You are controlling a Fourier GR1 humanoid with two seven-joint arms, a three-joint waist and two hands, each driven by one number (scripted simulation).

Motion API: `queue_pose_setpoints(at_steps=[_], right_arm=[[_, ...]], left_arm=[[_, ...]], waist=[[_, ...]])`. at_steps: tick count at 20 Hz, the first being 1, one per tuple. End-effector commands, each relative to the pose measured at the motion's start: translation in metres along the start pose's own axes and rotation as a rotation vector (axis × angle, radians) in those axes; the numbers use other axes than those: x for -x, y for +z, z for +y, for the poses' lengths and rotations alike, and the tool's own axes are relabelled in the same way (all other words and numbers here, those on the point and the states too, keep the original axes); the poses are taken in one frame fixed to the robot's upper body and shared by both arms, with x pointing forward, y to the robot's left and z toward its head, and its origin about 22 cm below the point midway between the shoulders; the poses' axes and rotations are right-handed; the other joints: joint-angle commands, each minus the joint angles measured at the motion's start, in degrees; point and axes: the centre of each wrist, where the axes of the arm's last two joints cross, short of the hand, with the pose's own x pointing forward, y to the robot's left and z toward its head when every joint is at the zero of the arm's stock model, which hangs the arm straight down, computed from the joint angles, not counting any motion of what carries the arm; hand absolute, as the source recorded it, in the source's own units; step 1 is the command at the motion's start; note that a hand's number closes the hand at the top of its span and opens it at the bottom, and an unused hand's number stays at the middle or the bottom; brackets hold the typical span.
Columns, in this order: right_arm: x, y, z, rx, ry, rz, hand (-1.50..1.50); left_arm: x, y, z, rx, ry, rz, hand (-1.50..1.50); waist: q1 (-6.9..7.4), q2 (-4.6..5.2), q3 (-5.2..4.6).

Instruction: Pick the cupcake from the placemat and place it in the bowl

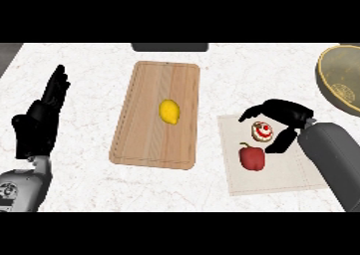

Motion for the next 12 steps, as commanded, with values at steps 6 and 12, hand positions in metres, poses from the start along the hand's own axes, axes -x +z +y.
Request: queue_pose_setpoints(at_steps=[6,12], right_arm=[[-0.005,-0.016,0.029,0.047,0.052,-0.066,1.5],[0.005,-0.008,0.001,0.088,0.043,-0.122,1.5]], left_arm=[[-0.004,-0.003,-0.016,-0.023,-0.003,-0.009,0.0],[-0.018,-0.013,0.004,-0.004,-0.003,0.003,0.0]], waist=[[-0.51,-0.12,0.01],[-0.39,-0.11,0.01]])
